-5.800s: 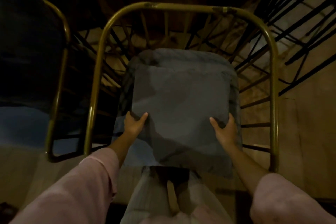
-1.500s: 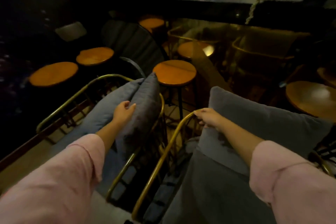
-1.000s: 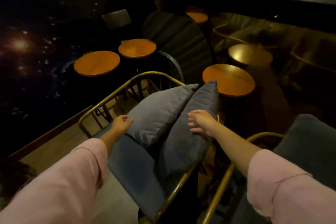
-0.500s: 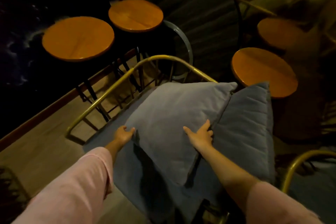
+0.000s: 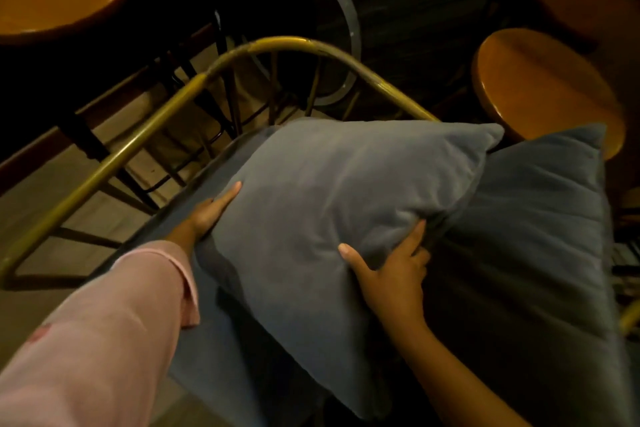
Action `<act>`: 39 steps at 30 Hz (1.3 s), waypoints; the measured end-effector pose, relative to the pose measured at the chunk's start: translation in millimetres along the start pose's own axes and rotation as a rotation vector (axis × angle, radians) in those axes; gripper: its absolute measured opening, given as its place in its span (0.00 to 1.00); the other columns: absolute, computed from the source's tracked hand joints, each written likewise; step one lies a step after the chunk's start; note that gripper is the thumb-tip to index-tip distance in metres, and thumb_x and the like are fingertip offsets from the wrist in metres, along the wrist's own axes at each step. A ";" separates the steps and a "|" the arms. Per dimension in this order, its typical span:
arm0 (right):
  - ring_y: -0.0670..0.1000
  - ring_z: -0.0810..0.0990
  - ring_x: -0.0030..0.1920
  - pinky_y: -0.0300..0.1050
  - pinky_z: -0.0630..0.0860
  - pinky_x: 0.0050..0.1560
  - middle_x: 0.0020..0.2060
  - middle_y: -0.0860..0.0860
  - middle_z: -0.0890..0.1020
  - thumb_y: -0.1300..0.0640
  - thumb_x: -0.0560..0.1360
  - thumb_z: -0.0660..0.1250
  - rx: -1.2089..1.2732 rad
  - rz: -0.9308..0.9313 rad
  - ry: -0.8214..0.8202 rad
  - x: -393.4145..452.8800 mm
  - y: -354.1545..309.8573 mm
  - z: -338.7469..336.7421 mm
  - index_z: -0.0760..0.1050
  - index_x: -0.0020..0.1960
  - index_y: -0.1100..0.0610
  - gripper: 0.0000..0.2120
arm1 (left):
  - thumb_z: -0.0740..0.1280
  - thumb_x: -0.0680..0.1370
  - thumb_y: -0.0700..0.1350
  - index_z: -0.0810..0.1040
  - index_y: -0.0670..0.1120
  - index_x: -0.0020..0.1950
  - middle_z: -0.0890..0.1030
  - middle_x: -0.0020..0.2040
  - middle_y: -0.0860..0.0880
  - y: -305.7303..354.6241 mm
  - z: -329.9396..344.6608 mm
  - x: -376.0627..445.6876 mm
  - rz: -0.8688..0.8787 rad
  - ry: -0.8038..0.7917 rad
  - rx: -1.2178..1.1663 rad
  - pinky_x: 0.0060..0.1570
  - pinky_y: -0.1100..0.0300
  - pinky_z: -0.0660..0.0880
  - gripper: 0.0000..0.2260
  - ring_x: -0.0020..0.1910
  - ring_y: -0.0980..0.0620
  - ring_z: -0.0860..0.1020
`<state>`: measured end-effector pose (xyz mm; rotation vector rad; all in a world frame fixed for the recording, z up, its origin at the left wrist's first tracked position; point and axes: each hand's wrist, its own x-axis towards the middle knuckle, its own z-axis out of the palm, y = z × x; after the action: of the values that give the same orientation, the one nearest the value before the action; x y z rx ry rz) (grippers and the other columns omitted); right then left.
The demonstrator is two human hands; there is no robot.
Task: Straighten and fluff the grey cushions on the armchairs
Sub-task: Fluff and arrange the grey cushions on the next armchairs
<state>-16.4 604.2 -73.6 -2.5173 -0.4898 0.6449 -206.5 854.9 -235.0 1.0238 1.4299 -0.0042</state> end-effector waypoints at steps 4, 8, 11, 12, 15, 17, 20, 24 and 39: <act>0.68 0.64 0.70 0.61 0.67 0.65 0.72 0.64 0.61 0.37 0.66 0.75 0.017 -0.042 0.007 2.3 2.9 -0.9 0.38 0.80 0.55 0.61 | 0.65 0.62 0.77 0.73 0.49 0.72 0.73 0.72 0.48 9.7 10.0 -24.3 0.043 0.039 -0.031 0.71 0.51 0.64 0.46 0.70 0.45 0.72; 0.66 0.69 0.67 0.56 0.68 0.68 0.68 0.64 0.66 0.46 0.68 0.77 0.112 -0.162 0.055 -4.9 14.2 -18.6 0.42 0.81 0.57 0.57 | 0.69 0.59 0.76 0.71 0.48 0.73 0.71 0.74 0.47 12.8 15.2 -53.5 0.055 0.060 -0.071 0.70 0.49 0.66 0.50 0.70 0.43 0.71; 0.64 0.69 0.69 0.54 0.66 0.72 0.68 0.63 0.67 0.48 0.69 0.78 0.152 -0.216 0.018 -13.8 23.1 -35.2 0.45 0.81 0.59 0.55 | 0.73 0.63 0.70 0.70 0.46 0.73 0.73 0.71 0.48 10.5 4.3 -87.7 0.121 0.169 -0.145 0.69 0.49 0.67 0.45 0.68 0.44 0.73; 0.62 0.68 0.71 0.53 0.65 0.72 0.70 0.61 0.66 0.48 0.69 0.77 0.165 -0.229 0.001 -18.5 23.4 -42.9 0.45 0.81 0.58 0.54 | 0.74 0.62 0.69 0.70 0.46 0.72 0.74 0.69 0.50 9.3 -3.4 -103.1 0.136 0.180 -0.186 0.69 0.47 0.68 0.45 0.67 0.46 0.73; 0.56 0.64 0.75 0.51 0.65 0.73 0.75 0.55 0.65 0.45 0.68 0.77 0.241 -0.296 -0.022 -37.6 20.5 -68.9 0.46 0.81 0.52 0.53 | 0.76 0.59 0.70 0.72 0.48 0.71 0.76 0.66 0.52 5.0 -37.6 -142.8 0.176 0.157 -0.272 0.66 0.45 0.71 0.47 0.63 0.47 0.77; 0.54 0.65 0.75 0.54 0.66 0.73 0.75 0.52 0.65 0.40 0.67 0.75 0.301 -0.353 -0.012 -53.7 20.3 -93.2 0.48 0.81 0.50 0.53 | 0.75 0.61 0.69 0.75 0.51 0.68 0.81 0.63 0.50 9.0 -51.8 -178.4 0.203 0.100 -0.301 0.63 0.46 0.74 0.41 0.60 0.47 0.81; 0.53 0.65 0.76 0.56 0.67 0.73 0.77 0.50 0.64 0.34 0.65 0.72 0.361 -0.412 -0.010 -73.5 26.7 -135.1 0.50 0.81 0.49 0.54 | 0.67 0.74 0.62 0.78 0.53 0.64 0.85 0.55 0.49 26.6 -51.1 -251.2 0.318 -0.012 -0.268 0.57 0.49 0.77 0.23 0.50 0.51 0.85; 0.51 0.66 0.75 0.49 0.68 0.71 0.76 0.49 0.66 0.47 0.69 0.76 0.425 -0.467 0.024 -104.3 50.3 -202.5 0.54 0.80 0.52 0.47 | 0.65 0.75 0.61 0.73 0.56 0.70 0.85 0.56 0.53 41.2 -28.1 -340.6 0.432 -0.097 -0.214 0.49 0.51 0.77 0.24 0.53 0.50 0.85; 0.54 0.65 0.75 0.46 0.66 0.67 0.76 0.50 0.65 0.51 0.72 0.74 0.455 -0.315 0.291 -246.1 324.5 -439.8 0.56 0.79 0.50 0.42 | 0.64 0.76 0.63 0.73 0.57 0.70 0.82 0.62 0.51 17.2 249.2 -527.6 0.618 -0.452 -0.129 0.58 0.45 0.76 0.24 0.61 0.45 0.81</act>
<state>81.3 67.4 174.6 -2.0017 -0.5448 0.2292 -111.9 427.0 150.5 1.2276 0.6629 0.2855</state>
